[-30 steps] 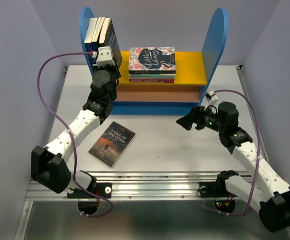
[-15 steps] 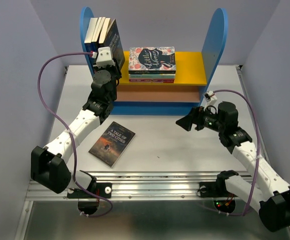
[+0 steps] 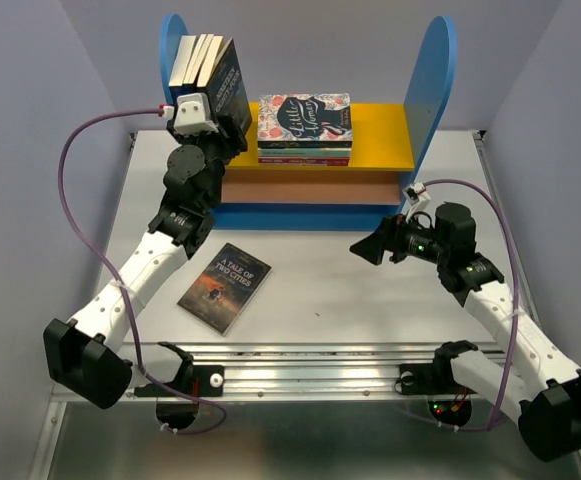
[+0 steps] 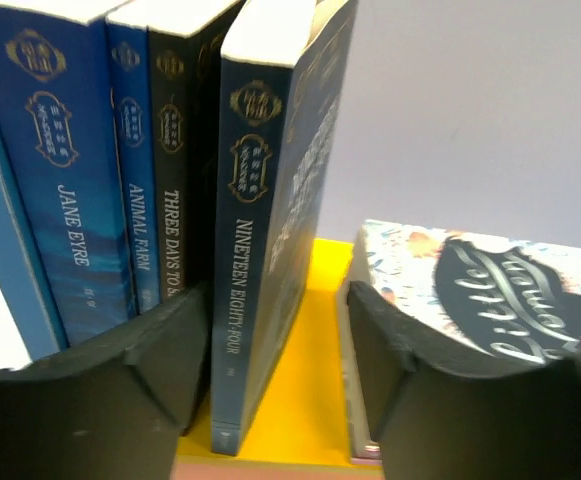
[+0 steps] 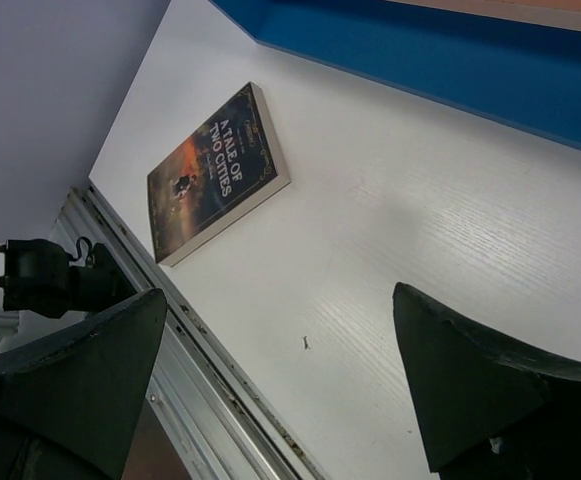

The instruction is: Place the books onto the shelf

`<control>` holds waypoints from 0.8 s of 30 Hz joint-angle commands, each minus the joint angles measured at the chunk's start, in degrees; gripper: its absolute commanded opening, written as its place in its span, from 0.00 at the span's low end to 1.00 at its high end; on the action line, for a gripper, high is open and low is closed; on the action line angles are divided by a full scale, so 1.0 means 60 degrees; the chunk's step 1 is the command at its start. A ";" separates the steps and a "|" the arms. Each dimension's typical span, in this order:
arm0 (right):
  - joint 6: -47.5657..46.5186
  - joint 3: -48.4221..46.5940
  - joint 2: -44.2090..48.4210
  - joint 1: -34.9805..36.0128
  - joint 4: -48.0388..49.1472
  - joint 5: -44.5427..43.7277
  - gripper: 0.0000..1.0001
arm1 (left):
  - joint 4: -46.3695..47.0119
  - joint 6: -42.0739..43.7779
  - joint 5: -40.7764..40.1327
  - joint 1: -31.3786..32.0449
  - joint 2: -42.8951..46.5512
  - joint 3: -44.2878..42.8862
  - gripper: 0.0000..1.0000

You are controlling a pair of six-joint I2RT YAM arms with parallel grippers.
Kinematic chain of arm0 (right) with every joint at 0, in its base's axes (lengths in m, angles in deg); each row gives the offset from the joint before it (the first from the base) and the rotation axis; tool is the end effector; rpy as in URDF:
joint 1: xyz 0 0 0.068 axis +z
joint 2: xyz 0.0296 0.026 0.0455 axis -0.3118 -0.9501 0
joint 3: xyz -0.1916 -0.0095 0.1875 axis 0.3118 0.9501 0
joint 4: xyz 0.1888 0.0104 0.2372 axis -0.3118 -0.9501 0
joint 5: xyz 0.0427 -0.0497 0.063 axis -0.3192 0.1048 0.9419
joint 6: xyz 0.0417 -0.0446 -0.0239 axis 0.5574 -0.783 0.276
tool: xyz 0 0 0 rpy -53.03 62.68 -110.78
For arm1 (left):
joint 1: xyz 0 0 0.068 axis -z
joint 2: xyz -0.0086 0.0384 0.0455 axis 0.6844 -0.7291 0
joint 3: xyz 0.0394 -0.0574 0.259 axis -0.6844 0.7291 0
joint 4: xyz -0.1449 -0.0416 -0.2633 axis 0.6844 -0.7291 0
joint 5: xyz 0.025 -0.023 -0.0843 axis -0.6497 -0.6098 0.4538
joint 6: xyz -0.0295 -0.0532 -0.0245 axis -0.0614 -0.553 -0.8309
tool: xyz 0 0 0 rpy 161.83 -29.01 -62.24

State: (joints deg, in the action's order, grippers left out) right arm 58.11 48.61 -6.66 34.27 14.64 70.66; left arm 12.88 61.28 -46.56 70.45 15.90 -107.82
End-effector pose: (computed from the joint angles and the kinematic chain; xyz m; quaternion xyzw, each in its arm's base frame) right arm 0.2483 0.1032 0.2694 -0.1188 0.7944 0.4240 0.4184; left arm 0.3177 -0.1387 0.4348 -0.0595 0.5872 -0.0888 0.8023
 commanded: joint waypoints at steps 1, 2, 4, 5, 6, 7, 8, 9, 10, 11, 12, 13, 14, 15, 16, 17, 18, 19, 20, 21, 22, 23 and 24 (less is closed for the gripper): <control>-0.0076 -0.0128 0.0039 0.0012 0.0416 0.0374 1.00 | 0.0207 -0.0381 0.0202 -0.0091 0.0710 -0.0442 0.77; -0.0076 -0.0128 0.0083 0.0012 0.0416 0.0389 1.00 | 0.0178 -0.0542 0.0464 -0.0091 0.0943 -0.0413 0.81; -0.0076 -0.0114 0.0098 0.0012 0.0460 0.0505 1.00 | 0.0206 -0.0718 0.0816 -0.0077 0.1252 -0.0281 0.89; -0.0061 -0.0099 0.0112 0.0012 0.0489 0.0564 1.00 | 0.0178 -0.0820 0.0963 -0.0077 0.1543 -0.0251 0.90; -0.0047 -0.0099 0.0127 0.0012 0.0519 0.0652 1.00 | 0.0192 -0.0865 0.1095 -0.0062 0.1720 -0.0193 0.99; -0.0032 -0.0113 0.0113 0.0012 0.0533 0.0681 1.00 | 0.0192 -0.0923 0.1227 -0.0062 0.1867 -0.0193 0.99; -0.0032 -0.0099 0.0113 0.0012 0.0548 0.0711 1.00 | 0.0192 -0.0953 0.1446 -0.0077 0.2013 -0.0193 0.99; -0.0017 -0.0099 0.0113 0.0012 0.0563 0.0740 1.00 | 0.0192 -0.0968 0.1549 -0.0062 0.2276 -0.0193 0.99; -0.0032 -0.0084 0.0113 0.0012 0.0592 0.0813 1.00 | 0.0206 -0.1040 0.1637 -0.0062 0.2395 -0.0222 0.99; -0.0017 -0.0084 0.0098 0.0012 0.0607 0.0843 1.00 | 0.0163 -0.1070 0.1885 -0.0062 0.2512 -0.0236 0.99; -0.0003 -0.0084 0.0098 0.0012 0.0621 0.0886 1.00 | 0.0163 -0.1085 0.2047 -0.0077 0.2745 -0.0237 0.99; 0.0012 -0.0070 0.0098 0.0012 0.0665 0.0916 1.00 | 0.0163 -0.1187 0.2353 -0.0077 0.2863 -0.0222 0.99; 0.0027 -0.0070 0.0083 0.0012 0.0665 0.0931 1.00 | 0.0134 -0.1217 0.2516 -0.0077 0.3082 -0.0207 0.99; 0.0027 -0.0055 0.0098 0.0012 0.0665 0.0960 1.00 | 0.0090 -0.1232 0.2633 -0.0077 0.3186 -0.0193 0.99; 0.0041 -0.0055 0.0098 0.0012 0.0665 0.0975 1.00 | -0.0157 -0.1333 0.2750 -0.0062 0.3317 -0.0164 0.99; 0.0041 -0.0055 0.0112 0.0012 0.0665 0.0975 1.00 | -0.0392 -0.1392 0.2766 -0.0077 0.3435 -0.0178 0.99; 0.0070 -0.0040 0.0113 0.0012 0.0665 0.1004 1.00 | -0.0669 -0.1480 0.2766 -0.0077 0.3682 -0.0192 0.99; 0.0056 -0.0026 0.0127 0.0012 0.0680 0.1033 1.00 | -0.0977 -0.1568 0.2766 -0.0062 0.3815 -0.0120 0.99; 0.0071 0.0018 0.0127 0.0012 0.0695 0.1062 1.00 | -0.1661 -0.2207 0.2665 -0.0077 0.4223 -0.0018 0.99; 0.0172 0.0033 0.0142 0.0012 0.0724 0.0961 1.00 | -0.1987 -0.2532 0.2794 -0.0062 0.4488 0.0143 0.99; 0.0231 0.0047 0.0200 0.0012 0.0666 0.0423 1.00 | -0.2208 -0.2825 0.3057 -0.0062 0.4781 0.0811 0.99; 0.0232 0.0062 0.0258 0.0012 0.0593 0.0070 1.00 | -0.2167 -0.3176 0.3610 -0.0062 0.5146 0.1253 0.99; 0.0145 0.0135 0.0346 0.0012 0.0520 -0.0253 1.00 | -0.2079 -0.3818 0.3920 -0.0062 0.5788 0.2128 0.99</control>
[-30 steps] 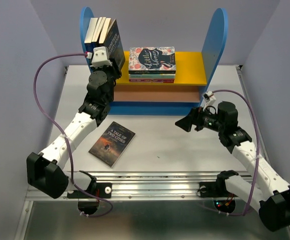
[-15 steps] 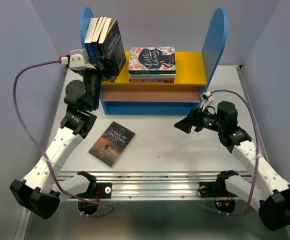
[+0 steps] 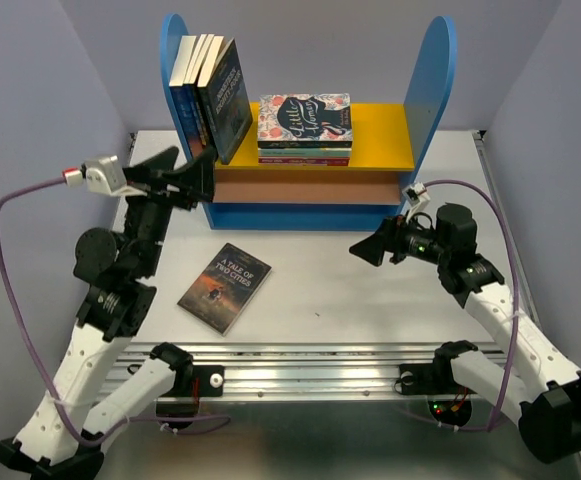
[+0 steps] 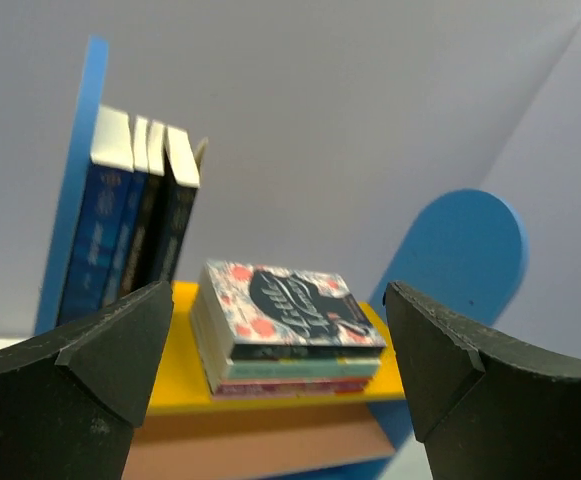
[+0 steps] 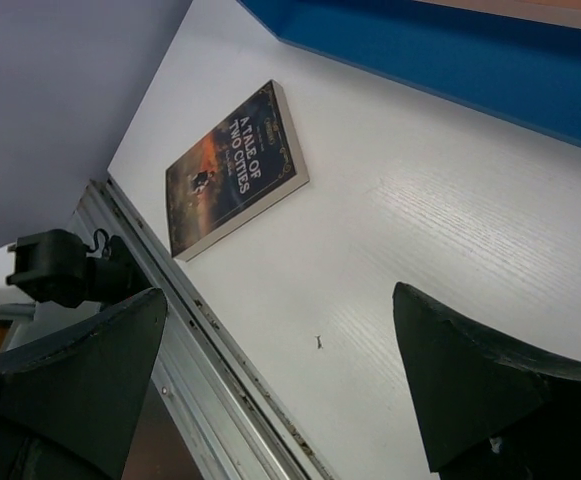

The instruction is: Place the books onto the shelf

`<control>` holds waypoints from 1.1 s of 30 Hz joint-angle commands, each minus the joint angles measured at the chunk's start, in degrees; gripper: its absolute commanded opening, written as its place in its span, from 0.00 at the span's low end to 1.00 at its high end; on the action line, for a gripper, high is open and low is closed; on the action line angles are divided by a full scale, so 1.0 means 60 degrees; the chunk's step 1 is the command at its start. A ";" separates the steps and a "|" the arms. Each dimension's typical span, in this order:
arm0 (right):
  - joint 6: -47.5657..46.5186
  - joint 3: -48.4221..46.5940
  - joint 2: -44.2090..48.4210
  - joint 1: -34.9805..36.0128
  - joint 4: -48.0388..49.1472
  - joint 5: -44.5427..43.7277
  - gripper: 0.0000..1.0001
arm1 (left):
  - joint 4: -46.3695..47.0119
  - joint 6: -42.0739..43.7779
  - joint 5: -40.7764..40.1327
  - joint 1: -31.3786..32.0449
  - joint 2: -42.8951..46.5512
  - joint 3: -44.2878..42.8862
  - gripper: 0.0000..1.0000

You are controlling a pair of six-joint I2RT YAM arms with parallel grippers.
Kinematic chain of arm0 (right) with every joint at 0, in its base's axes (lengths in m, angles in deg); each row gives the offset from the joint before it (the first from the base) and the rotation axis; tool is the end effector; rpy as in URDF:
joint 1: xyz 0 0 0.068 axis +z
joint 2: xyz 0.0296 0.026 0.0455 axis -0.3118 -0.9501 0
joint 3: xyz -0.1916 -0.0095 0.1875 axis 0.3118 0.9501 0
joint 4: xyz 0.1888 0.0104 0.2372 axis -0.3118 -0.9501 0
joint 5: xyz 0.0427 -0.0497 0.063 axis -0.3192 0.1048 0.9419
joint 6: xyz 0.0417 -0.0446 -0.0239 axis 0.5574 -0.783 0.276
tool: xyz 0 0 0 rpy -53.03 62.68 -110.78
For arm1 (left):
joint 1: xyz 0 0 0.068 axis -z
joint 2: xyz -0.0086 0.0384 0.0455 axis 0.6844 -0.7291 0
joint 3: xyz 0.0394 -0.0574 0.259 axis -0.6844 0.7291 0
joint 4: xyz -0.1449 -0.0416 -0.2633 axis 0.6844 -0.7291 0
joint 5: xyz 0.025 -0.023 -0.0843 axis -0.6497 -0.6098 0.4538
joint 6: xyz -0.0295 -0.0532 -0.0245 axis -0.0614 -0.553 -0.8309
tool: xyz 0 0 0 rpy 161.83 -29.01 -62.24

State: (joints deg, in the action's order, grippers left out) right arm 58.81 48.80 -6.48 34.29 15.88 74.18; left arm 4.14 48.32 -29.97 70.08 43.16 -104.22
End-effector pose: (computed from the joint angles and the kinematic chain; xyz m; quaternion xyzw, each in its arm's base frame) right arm 0.2461 0.1052 0.2719 -0.1346 0.7827 0.4481 0.4106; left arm 0.1757 -0.0802 0.5155 -0.0251 0.4683 -0.2922 0.8335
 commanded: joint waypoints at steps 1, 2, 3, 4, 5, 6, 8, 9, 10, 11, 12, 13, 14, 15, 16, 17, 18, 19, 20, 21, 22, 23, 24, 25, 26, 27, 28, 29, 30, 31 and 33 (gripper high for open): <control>0.0013 0.0146 0.0419 0.0009 0.0224 -0.1422 1.00 | -0.0636 -0.1867 0.1927 0.0000 0.1513 0.1883 0.99; 0.0013 0.0219 0.0565 0.0009 0.0223 -0.1602 1.00 | -0.0810 -0.2087 0.2080 0.0000 0.1950 0.2133 0.99; 0.0100 0.0336 0.0596 0.0009 0.0281 -0.1647 1.00 | -0.1015 -0.2582 0.2110 0.0000 0.2158 0.2397 0.99; 0.0130 0.0395 0.0611 0.0009 0.0427 -0.1430 1.00 | -0.1437 -0.2732 0.2169 0.0000 0.2290 0.2820 0.99; 0.0159 0.0425 0.0596 0.0009 0.0516 -0.1254 1.00 | -0.1732 -0.2879 0.2068 0.0000 0.2393 0.2955 0.99; 0.0290 0.0512 0.0480 0.0009 0.0632 -0.1078 1.00 | -0.2010 -0.3098 0.2023 0.0000 0.2510 0.3145 0.99; 0.0350 0.0542 0.0333 0.0009 0.0780 -0.0771 1.00 | -0.2988 -0.3202 0.1833 0.0000 0.2570 0.3263 0.99; 0.0364 0.0542 0.0260 0.0009 0.0766 -0.0755 1.00 | -0.3241 -0.3260 0.1760 0.0000 0.2584 0.3365 0.99; 0.0364 0.0528 0.0172 0.0009 0.0693 -0.0798 1.00 | -0.3795 -0.3536 0.1614 0.0000 0.2614 0.3584 0.99; 0.0335 0.0528 0.0157 0.0009 0.0678 -0.0813 1.00 | -0.4047 -0.3597 0.1555 0.0000 0.2585 0.3688 0.99; 0.0321 0.0513 0.0157 0.0009 0.0678 -0.0827 1.00 | -0.4223 -0.3598 0.1554 0.0000 0.2556 0.3805 0.99; 0.0320 0.0527 0.0200 0.0009 0.0678 -0.0842 1.00 | -0.4355 -0.3598 0.1554 0.0000 0.2483 0.3994 0.99; 0.0335 0.0557 0.0230 0.0009 0.0707 -0.0828 1.00 | -0.4386 -0.3540 0.1859 0.0000 0.2395 0.4098 0.99; 0.0350 0.0571 0.0244 0.0009 0.0750 -0.0813 1.00 | -0.4256 -0.3496 0.2108 0.0000 0.2220 0.4215 0.99; 0.0364 0.0586 0.0230 0.0009 0.0751 -0.0784 1.00 | -0.4109 -0.3481 0.2328 0.0000 0.2117 0.4448 0.99; 0.0350 0.0557 0.0215 0.0009 0.0736 -0.0726 1.00 | -0.3919 -0.3597 0.2359 0.0000 0.2043 0.4581 0.99; 0.0335 0.0571 0.0230 0.0009 0.0693 -0.0711 1.00 | -0.3859 -0.3641 0.2229 0.0000 0.1970 0.4785 0.99; 0.0335 0.0586 0.0215 0.0009 0.0692 -0.0710 1.00 | -0.4076 -0.3729 0.1445 0.0000 0.1940 0.4845 0.99; 0.0350 0.0615 0.0215 0.0009 0.0678 -0.0710 1.00 | -0.4354 -0.3933 0.1437 0.0014 0.1897 0.4860 0.99; 0.0350 0.0630 0.0186 0.0009 0.0634 -0.0710 1.00 | -0.4705 -0.4442 0.0103 0.0000 0.1679 0.4817 0.99; 0.0364 0.0630 0.0157 0.0009 0.0619 -0.0667 1.00 | -0.5114 -0.4694 -0.0505 0.0000 0.1473 0.4614 0.99; 0.0379 0.0630 0.0113 0.0009 0.0575 -0.0609 1.00 | -0.5902 -0.4943 -0.1381 0.0000 0.1196 0.4481 0.99; 0.0394 0.0630 0.0026 0.0009 0.0560 -0.0622 1.00 | -0.6228 -0.5177 -0.1695 0.0000 0.0540 0.4335 0.99; 0.0408 0.0601 -0.0033 0.0009 0.0531 -0.0666 1.00 | -0.6507 -0.5586 -0.1944 0.0000 0.0215 0.4232 0.99; 0.0408 0.0586 -0.0150 0.0096 0.0430 -0.0884 1.00 | -0.6873 -0.5764 -0.2309 0.0000 -0.0513 0.4057 0.99; 0.0423 0.0586 -0.0194 0.0097 0.0385 -0.0988 1.00 | -0.7065 -0.5969 -0.2487 0.0000 -0.0912 0.3953 0.99; 0.0423 0.0586 -0.0238 0.0184 0.0341 -0.1076 1.00 | -0.7226 -0.6101 -0.2648 0.0014 -0.1279 0.3720 0.99; 0.0423 0.0586 -0.0311 0.0185 0.0297 -0.1149 1.00 | -0.7532 -0.6175 -0.2984 -0.0014 -0.1964 0.3602 0.99; 0.0423 0.0586 -0.0356 0.0185 0.0268 -0.1164 1.00 | -0.7622 -0.6292 -0.3103 -0.0015 -0.2276 0.3514 0.99; 0.0408 0.0586 -0.0414 0.0185 0.0238 -0.1150 1.00 | -0.7638 -0.6438 -0.3191 -0.0044 -0.2525 0.3469 0.99; 0.0321 0.0557 -0.0517 0.0287 -0.0010 -0.1252 1.00 | -0.7521 -0.6615 -0.3396 -0.0233 -0.3081 0.3513 0.99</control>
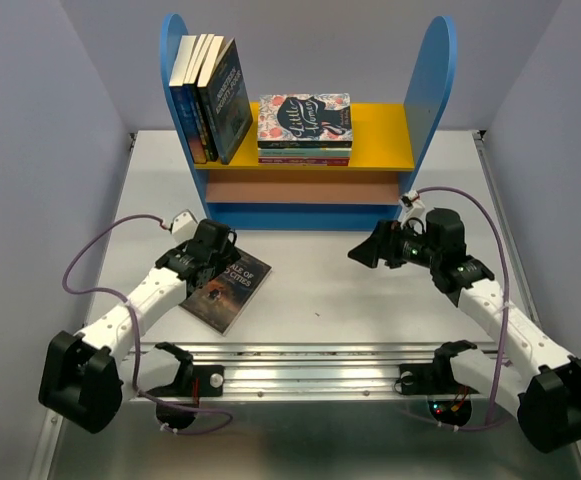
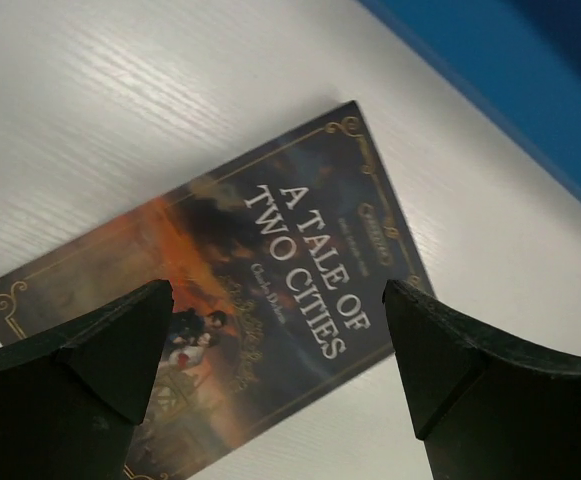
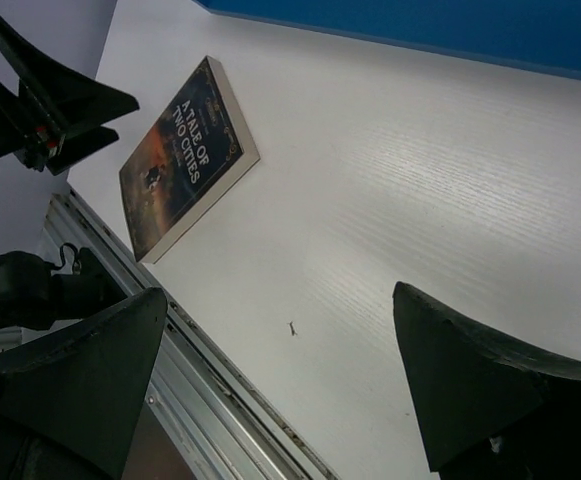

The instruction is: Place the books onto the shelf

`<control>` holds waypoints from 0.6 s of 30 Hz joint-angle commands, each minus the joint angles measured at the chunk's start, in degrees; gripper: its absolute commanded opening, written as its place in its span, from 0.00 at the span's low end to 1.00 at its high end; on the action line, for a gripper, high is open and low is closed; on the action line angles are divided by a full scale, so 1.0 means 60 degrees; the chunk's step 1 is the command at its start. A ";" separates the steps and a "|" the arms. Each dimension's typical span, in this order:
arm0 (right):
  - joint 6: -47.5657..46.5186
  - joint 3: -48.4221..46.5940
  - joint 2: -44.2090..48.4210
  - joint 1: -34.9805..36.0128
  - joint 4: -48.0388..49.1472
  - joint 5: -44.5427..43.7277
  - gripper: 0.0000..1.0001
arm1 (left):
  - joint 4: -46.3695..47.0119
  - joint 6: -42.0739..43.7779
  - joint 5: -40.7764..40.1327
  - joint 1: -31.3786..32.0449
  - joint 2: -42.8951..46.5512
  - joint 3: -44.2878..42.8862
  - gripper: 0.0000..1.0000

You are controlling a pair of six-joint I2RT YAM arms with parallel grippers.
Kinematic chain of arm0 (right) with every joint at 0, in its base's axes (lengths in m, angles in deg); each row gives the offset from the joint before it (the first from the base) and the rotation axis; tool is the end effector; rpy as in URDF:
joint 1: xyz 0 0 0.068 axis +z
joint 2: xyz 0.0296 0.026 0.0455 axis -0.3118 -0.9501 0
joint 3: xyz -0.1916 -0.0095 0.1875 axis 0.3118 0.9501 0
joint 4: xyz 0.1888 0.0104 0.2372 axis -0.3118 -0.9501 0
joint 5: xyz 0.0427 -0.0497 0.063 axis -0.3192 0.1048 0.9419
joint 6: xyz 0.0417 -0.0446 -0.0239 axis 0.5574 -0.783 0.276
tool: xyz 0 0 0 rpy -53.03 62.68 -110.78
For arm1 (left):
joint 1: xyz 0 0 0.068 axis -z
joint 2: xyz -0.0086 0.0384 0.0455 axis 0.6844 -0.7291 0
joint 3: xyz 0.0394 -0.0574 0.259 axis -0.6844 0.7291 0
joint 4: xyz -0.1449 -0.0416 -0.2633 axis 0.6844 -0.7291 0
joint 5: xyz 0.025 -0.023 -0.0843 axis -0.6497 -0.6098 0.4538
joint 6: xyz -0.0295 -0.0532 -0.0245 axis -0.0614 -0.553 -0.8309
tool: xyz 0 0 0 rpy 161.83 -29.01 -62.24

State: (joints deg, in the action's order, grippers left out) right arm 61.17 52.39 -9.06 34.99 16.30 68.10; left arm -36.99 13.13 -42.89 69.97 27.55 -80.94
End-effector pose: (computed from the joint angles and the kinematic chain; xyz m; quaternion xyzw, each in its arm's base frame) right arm 0.2511 0.1055 0.2351 -0.0788 0.8208 0.4166 0.3827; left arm 0.2484 -0.1039 0.2076 -0.2647 0.8724 -0.0998 0.3985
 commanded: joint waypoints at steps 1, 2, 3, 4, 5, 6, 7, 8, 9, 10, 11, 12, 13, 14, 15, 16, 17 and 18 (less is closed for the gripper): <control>-0.0088 -0.0055 -0.0145 0.0170 -0.0211 -0.0298 1.00 | -0.0593 -0.0779 -0.1331 -0.0318 -0.0628 -0.0294 0.99; -0.0073 -0.0012 -0.0175 0.0257 -0.0226 -0.0371 1.00 | -0.0403 -0.0910 -0.1564 -0.0406 -0.0847 -0.0235 0.99; -0.0030 0.0018 -0.0204 0.0258 -0.0212 -0.0372 1.00 | -0.0285 -0.0912 -0.1595 -0.0697 -0.0966 -0.0162 0.99; -0.0015 0.0018 -0.0234 0.0258 -0.0183 -0.0343 1.00 | -0.0154 -0.0897 -0.1567 -0.0874 -0.1083 -0.0060 0.99; -0.0043 0.0018 -0.0350 0.0258 -0.0226 -0.0255 1.00 | 0.0167 -0.0839 -0.1465 -0.1020 -0.1185 -0.0016 0.99; -0.0058 -0.0025 -0.0409 0.0258 -0.0270 -0.0211 1.00 | 0.0286 -0.0708 -0.1391 -0.1123 -0.1375 0.0028 0.99; -0.0102 -0.0026 -0.0439 0.0258 -0.0314 -0.0210 1.00 | 0.0403 -0.0692 -0.1347 -0.1240 -0.1449 0.0116 0.99; -0.0117 -0.0026 -0.0468 0.0258 -0.0300 -0.0210 1.00 | 0.0694 -0.0648 -0.1173 -0.1271 -0.1523 0.0189 0.99; -0.0117 0.0032 -0.0468 0.0258 -0.0285 -0.0225 1.00 | 0.0842 -0.0590 -0.1069 -0.1285 -0.1668 0.0292 0.99; -0.0102 0.0033 -0.0468 0.0258 -0.0271 -0.0240 1.00 | 0.0945 -0.0633 -0.0938 -0.1300 -0.1742 0.0365 0.99; -0.0117 0.0047 -0.0439 0.0258 -0.0271 -0.0254 1.00 | 0.1048 -0.0691 -0.0748 -0.1300 -0.1874 0.0482 0.99; -0.0117 0.0047 -0.0439 0.0258 -0.0285 -0.0254 1.00 | 0.1107 -0.0721 -0.0616 -0.1300 -0.1889 0.0570 0.99; -0.0117 0.0033 -0.0439 0.0258 -0.0300 -0.0254 1.00 | 0.1107 -0.0881 -0.0484 -0.1300 -0.1890 0.0701 0.99; -0.0131 0.0018 -0.0439 0.0258 -0.0314 -0.0269 1.00 | 0.1180 -0.0940 -0.0294 -0.1300 -0.1832 0.0790 0.99; -0.0146 -0.0011 -0.0424 0.0258 -0.0329 -0.0269 1.00 | 0.1210 -0.1028 -0.0205 -0.1300 -0.1628 0.0921 0.99; -0.0146 0.0018 -0.0424 0.0258 -0.0329 -0.0269 1.00 | 0.1297 -0.1130 -0.0117 -0.1300 -0.1481 0.1067 0.99; -0.0132 0.0033 -0.0424 0.0258 -0.0315 -0.0284 1.00 | 0.1428 -0.1349 -0.0044 -0.1300 -0.1334 0.1388 0.99; -0.0132 0.0047 -0.0424 0.0258 -0.0315 -0.0269 1.00 | 0.1560 -0.1424 0.0218 -0.1300 -0.1057 0.1565 0.99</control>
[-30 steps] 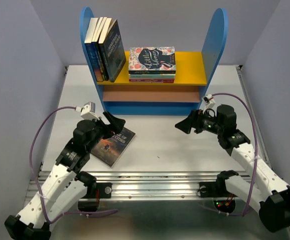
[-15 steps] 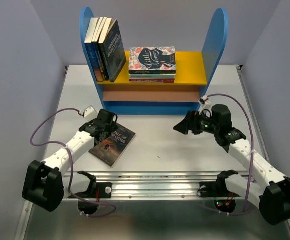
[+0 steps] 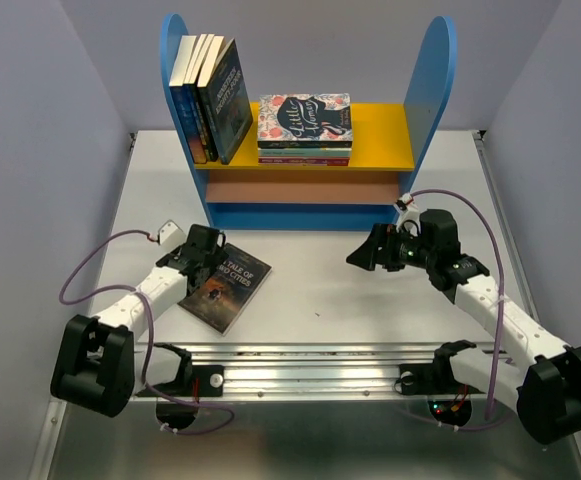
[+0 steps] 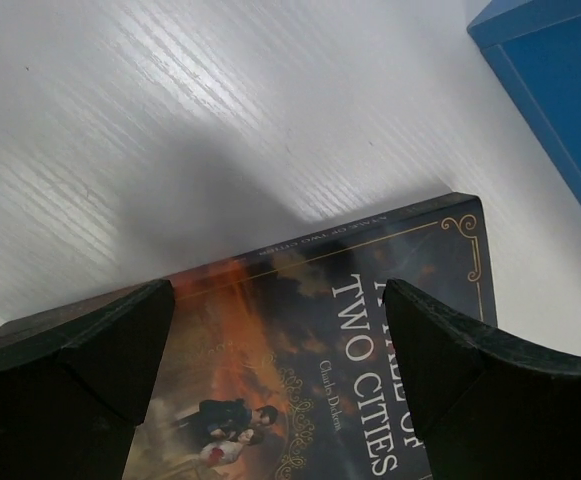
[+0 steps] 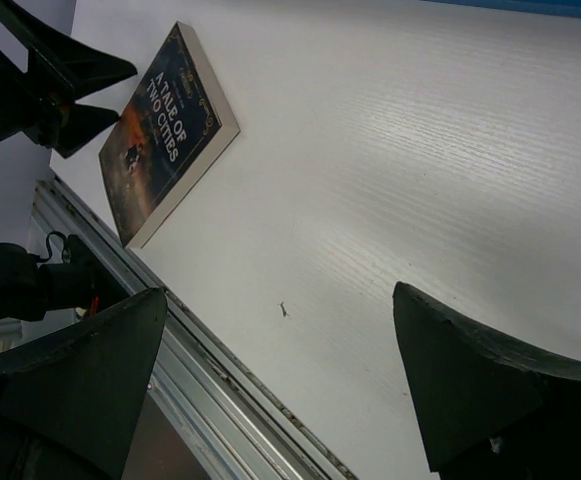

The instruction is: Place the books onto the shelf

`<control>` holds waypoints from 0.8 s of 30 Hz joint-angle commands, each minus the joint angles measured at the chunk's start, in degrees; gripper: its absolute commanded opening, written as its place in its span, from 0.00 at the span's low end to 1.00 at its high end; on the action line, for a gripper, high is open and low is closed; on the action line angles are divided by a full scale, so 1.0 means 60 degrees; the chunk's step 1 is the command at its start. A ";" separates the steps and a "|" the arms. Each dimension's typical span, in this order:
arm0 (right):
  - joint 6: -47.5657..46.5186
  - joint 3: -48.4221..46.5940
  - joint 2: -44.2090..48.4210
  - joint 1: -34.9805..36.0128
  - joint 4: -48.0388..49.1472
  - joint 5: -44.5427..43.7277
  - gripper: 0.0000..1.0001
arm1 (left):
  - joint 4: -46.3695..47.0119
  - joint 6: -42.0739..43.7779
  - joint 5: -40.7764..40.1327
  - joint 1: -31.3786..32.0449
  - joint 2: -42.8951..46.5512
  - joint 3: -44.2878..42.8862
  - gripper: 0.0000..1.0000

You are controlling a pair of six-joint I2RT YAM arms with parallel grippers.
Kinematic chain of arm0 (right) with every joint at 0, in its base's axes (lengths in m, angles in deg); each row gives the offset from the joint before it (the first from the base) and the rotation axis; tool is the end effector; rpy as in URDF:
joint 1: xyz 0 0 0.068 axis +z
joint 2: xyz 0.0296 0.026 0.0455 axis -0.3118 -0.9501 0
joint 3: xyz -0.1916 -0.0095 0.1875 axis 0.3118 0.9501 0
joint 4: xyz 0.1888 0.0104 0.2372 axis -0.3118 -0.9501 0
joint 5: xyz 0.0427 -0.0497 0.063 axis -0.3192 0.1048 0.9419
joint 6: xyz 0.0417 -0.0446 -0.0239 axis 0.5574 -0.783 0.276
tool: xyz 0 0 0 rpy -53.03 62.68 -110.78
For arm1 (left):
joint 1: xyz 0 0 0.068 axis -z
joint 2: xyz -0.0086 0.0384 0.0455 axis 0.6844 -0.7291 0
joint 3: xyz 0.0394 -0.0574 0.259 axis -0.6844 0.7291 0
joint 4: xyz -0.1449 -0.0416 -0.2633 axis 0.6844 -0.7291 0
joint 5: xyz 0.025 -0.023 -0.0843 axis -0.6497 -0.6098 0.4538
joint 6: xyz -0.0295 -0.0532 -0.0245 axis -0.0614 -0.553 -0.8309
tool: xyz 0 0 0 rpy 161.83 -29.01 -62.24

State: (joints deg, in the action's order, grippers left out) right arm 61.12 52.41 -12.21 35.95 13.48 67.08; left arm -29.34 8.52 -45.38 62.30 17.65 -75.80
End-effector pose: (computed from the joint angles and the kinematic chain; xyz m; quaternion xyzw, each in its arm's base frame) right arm 0.2531 0.1102 0.2157 -0.0667 0.8464 0.4038 0.3407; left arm 0.2671 -0.0701 0.1426 -0.3579 0.8576 -0.0327 0.3678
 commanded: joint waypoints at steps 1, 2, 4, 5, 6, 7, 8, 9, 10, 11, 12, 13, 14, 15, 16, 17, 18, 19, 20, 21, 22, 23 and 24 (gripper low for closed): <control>-0.0110 0.0029 0.0086 0.0098 0.0170 -0.0083 1.00 | 0.0388 -0.0699 0.0795 -0.0022 0.0712 0.1030 0.99; -0.0110 0.0015 0.0071 0.0098 0.0170 -0.0054 1.00 | 0.0578 -0.0874 0.1131 -0.0022 0.0916 0.1149 0.99; -0.0095 0.0000 0.0013 0.0098 0.0156 -0.0039 1.00 | 0.0827 -0.0934 0.1586 -0.0007 0.1064 0.1384 0.99; -0.0081 -0.0015 -0.0002 0.0098 0.0155 0.0019 1.00 | 0.0974 -0.1021 0.1951 0.0037 0.1122 0.1501 0.99; -0.0080 -0.0015 -0.0017 0.0098 0.0170 0.0063 1.00 | 0.1033 -0.1065 0.2056 0.0139 0.1210 0.1531 0.99; -0.0066 -0.0015 -0.0031 0.0098 0.0199 0.0107 1.00 | 0.1019 -0.1167 0.2115 0.0241 0.1240 0.1531 0.99; -0.0051 0.0000 -0.0060 0.0098 0.0228 0.0165 1.00 | 0.1004 -0.1255 0.2144 0.0532 0.1269 0.1546 0.99; -0.0051 0.0000 -0.0075 0.0098 0.0243 0.0180 1.00 | 0.0961 -0.1372 0.2159 0.0680 0.1284 0.1488 0.99; -0.0037 -0.0015 -0.0119 0.0098 0.0258 0.0195 1.00 | 0.0902 -0.1489 0.2333 0.0899 0.1284 0.1429 0.99; -0.0036 -0.0015 -0.0119 0.0098 0.0243 0.0195 1.00 | 0.0931 -0.1491 0.2379 0.1032 0.1284 0.1429 0.99; -0.0051 -0.0029 -0.0163 0.0098 0.0243 0.0210 1.00 | 0.0902 -0.1592 0.2321 0.1178 0.1284 0.1414 0.99; -0.0066 -0.0030 -0.0178 0.0098 0.0200 0.0181 1.00 | 0.0757 -0.1738 0.2161 0.1296 0.1270 0.1298 0.99; -0.0066 -0.0030 -0.0192 0.0098 0.0199 0.0166 1.00 | 0.0523 -0.1812 0.2000 0.1369 0.1269 0.1224 0.99; -0.0066 -0.0015 -0.0207 0.0098 0.0199 0.0137 1.00 | 0.0492 -0.1798 0.1679 0.1399 0.1255 0.1151 0.99; -0.0066 -0.0015 -0.0236 0.0098 0.0214 0.0122 1.00 | 0.0492 -0.1769 0.1488 0.1399 0.1197 0.1049 0.99; -0.0066 0.0000 -0.0266 0.0098 0.0214 0.0136 1.00 | 0.0506 -0.1653 0.1109 0.1385 0.1124 0.0787 0.99; -0.0095 -0.0029 -0.0309 0.0098 0.0199 0.0151 1.00 | 0.0405 -0.1579 0.0844 0.1370 0.0920 0.0581 0.99; -0.0110 -0.0044 -0.0339 0.0098 0.0170 0.0166 1.00 | 0.0201 -0.1579 0.0493 0.1341 0.0802 0.0362 0.99; -0.0124 -0.0073 -0.0325 0.0098 0.0127 0.0137 1.00 | -0.0193 -0.1608 -0.0018 0.1283 0.0540 -0.0076 0.99; -0.0139 -0.0074 -0.0310 0.0098 0.0126 0.0122 1.00 | -0.0269 -0.1506 -0.0125 0.1152 0.0421 -0.0240 0.99; -0.0139 -0.0059 -0.0266 0.0098 0.0141 0.0093 1.00 | -0.0241 -0.1331 -0.0198 0.0860 0.0333 -0.0357 0.99; -0.0153 -0.0044 -0.0251 0.0098 0.0097 0.0093 1.00 | -0.0154 -0.1097 -0.0257 0.0727 0.0230 -0.0503 0.99; -0.0139 -0.0044 -0.0222 0.0098 0.0097 0.0078 1.00 | -0.0124 -0.1052 -0.0446 0.0609 0.0041 -0.0563 0.99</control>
State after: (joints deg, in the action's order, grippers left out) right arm 61.10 52.41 -14.15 35.95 13.43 67.53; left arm -26.70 0.17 -41.14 68.68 19.64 -75.61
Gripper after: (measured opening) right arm 0.998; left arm 0.986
